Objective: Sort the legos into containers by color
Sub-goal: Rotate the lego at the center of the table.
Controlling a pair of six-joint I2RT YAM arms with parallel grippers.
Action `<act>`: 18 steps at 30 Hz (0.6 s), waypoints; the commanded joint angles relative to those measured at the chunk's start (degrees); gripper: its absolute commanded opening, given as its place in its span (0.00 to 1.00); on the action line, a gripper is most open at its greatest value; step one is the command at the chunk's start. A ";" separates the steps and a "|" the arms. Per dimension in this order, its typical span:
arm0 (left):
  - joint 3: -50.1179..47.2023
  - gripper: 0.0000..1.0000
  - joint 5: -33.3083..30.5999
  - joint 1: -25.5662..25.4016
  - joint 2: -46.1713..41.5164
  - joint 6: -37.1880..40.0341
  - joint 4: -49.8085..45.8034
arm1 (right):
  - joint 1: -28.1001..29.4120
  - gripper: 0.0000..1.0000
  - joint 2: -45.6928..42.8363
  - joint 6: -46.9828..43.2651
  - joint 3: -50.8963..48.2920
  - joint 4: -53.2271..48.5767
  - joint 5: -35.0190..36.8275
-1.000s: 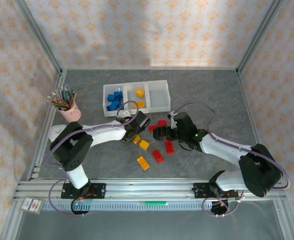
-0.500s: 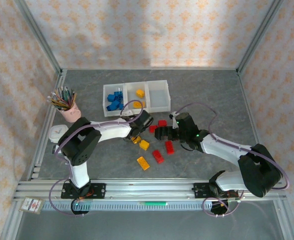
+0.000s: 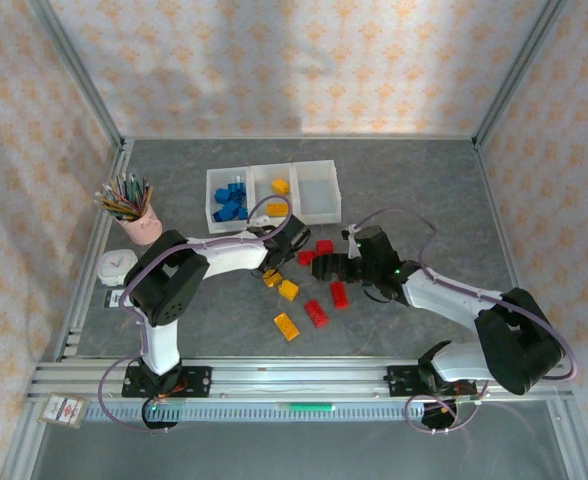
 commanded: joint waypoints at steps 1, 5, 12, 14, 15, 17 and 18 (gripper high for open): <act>0.14 0.43 0.49 0.88 0.85 1.80 -4.40 | -0.47 1.00 -1.33 0.31 -0.20 1.43 -0.60; 0.37 0.38 0.34 0.96 0.49 1.58 -5.11 | -0.56 1.00 -1.53 0.40 -0.49 1.63 -0.99; -1.60 0.26 1.42 0.96 -1.97 0.41 -3.57 | -0.65 1.00 -1.88 0.48 -0.45 1.63 -1.04; -1.91 0.23 1.48 0.88 -2.61 0.09 -3.51 | -0.65 1.00 -2.04 0.59 -0.49 1.63 -1.18; -2.08 0.22 1.34 0.88 -2.83 -0.10 -3.69 | -0.65 1.00 -2.21 0.63 -0.49 1.63 -1.20; -1.98 0.22 1.02 0.88 -3.19 -0.29 -4.43 | -0.65 1.00 -2.34 0.73 -0.49 1.55 -1.20; -1.92 0.22 0.80 0.79 -3.45 -0.24 -4.89 | -0.65 1.00 -2.57 0.80 -0.46 1.48 -1.13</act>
